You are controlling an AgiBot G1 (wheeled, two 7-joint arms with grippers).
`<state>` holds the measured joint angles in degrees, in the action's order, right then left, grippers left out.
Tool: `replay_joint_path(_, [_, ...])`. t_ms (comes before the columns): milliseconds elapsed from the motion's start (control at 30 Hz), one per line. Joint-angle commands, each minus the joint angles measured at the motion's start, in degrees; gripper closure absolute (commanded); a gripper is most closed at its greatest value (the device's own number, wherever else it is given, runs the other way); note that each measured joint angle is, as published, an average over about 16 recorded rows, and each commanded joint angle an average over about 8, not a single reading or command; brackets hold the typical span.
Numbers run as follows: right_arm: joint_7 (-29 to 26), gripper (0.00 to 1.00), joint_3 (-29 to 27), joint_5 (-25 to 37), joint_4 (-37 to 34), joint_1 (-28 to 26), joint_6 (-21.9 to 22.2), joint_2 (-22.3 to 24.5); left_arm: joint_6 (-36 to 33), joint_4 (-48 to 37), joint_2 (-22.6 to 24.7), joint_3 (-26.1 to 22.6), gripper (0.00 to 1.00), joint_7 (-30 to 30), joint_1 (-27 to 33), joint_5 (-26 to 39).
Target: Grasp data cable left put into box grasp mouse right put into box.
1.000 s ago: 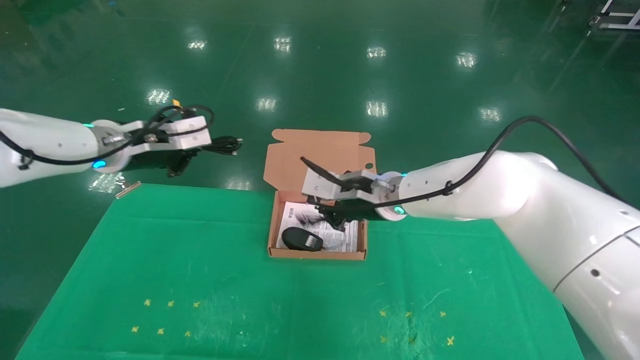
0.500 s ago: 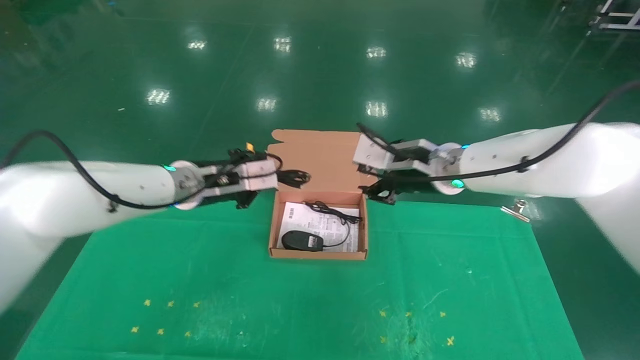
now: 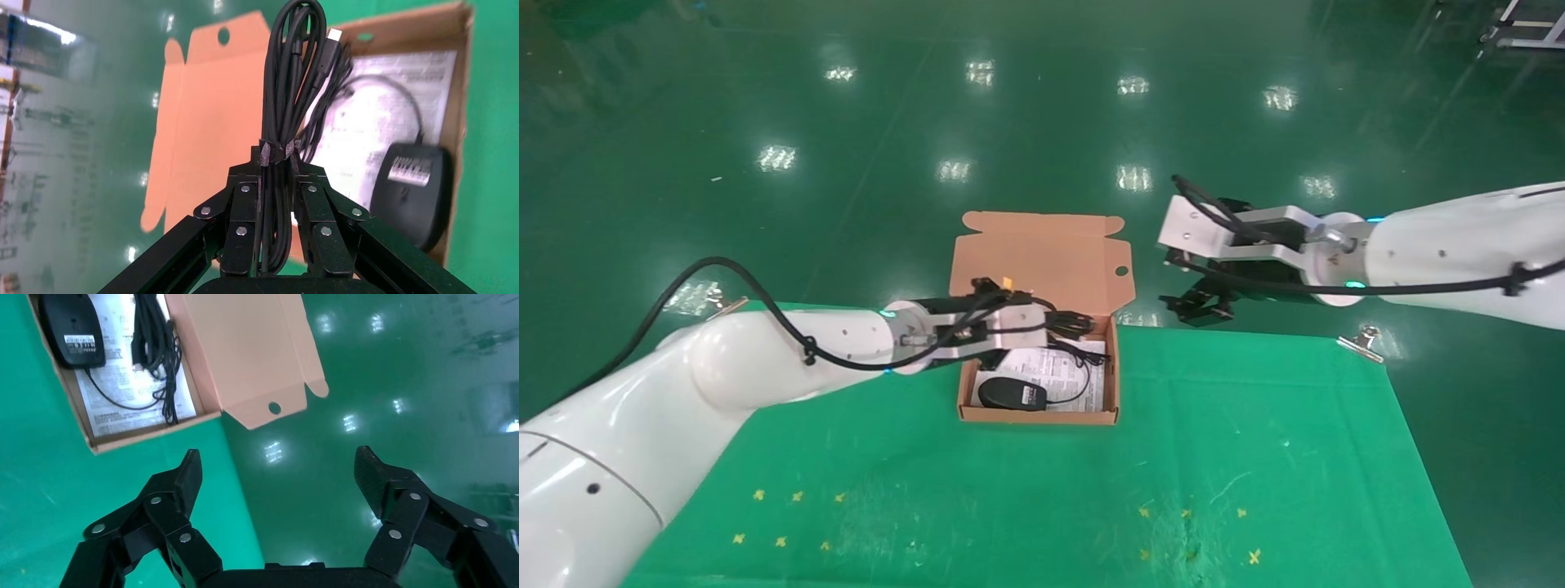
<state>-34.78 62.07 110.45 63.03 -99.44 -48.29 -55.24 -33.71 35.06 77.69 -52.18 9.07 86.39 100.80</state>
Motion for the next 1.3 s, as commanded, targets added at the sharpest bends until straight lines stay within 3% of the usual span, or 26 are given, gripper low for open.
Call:
replay_joint_path(33, [-1.57, 0.00, 0.10, 1.03, 1.91, 0.00, -0.45, 1.02, -0.13, -0.73, 0.39, -0.33, 1.00, 2.90, -0.16, -2.80])
replay_joint_path(67, [-1.99, 0.00, 0.12, 1.31, 2.32, 0.03, -0.52, 1.18, -0.17, -0.85, 0.42, -0.50, 1.00, 3.72, -0.20, -3.71])
replay_joint_path(333, [-3.58, 0.00, 0.20, 2.65, 4.26, 0.07, -0.78, 1.88, 0.09, -1.81, 0.78, -1.29, 0.01, 7.33, -0.41, -8.49])
replay_joint_path(933, [-3.23, 0.00, 0.13, 2.32, 3.54, 0.04, -0.57, 1.61, 0.07, -0.70, -0.23, -1.03, 0.00, 6.24, -0.05, -7.34])
replay_joint_path(1133, [-2.35, 0.00, -0.27, 4.35, 5.33, -1.78, 0.03, 2.90, 3.97, -1.29, -0.86, -0.14, 0.00, 5.24, 3.43, -7.58])
replay_joint_path(1300, [-0.62, 0.00, 0.69, 6.87, 8.57, -4.12, -2.81, 3.78, 7.95, -2.65, -0.58, 0.32, 0.00, 5.18, 6.10, -7.48])
